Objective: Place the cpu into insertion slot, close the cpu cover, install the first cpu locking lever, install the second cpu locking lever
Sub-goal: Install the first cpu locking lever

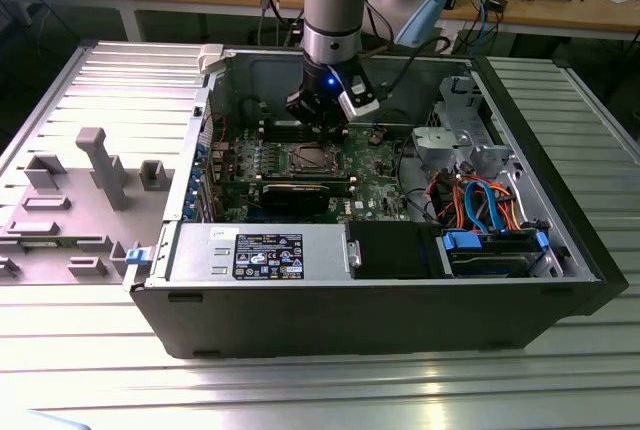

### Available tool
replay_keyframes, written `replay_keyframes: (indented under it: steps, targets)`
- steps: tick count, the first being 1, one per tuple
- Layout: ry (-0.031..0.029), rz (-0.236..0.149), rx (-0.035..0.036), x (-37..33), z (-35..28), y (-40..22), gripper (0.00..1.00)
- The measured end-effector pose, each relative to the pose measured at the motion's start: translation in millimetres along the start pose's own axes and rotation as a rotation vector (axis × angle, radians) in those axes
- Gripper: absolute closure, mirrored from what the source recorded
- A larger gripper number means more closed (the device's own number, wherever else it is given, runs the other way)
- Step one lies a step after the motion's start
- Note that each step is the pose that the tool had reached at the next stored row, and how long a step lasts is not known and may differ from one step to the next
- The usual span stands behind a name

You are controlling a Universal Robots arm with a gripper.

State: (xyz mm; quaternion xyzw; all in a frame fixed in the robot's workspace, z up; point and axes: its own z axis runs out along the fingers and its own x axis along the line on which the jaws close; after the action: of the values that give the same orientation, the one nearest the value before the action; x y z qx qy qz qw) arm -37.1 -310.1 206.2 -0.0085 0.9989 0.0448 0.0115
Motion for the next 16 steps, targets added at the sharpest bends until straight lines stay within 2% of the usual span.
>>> replay_keyframes:
  steps: [5,11,16]
  targets:
    - [0.0004,0.000,0.0058,0.1,1.6,-0.2,0.89]
    - [0.0002,0.000,0.0073,0.1,1.1,-0.1,0.89]
    - [0.0005,0.000,0.0166,0.1,1.2,-0.1,0.89]
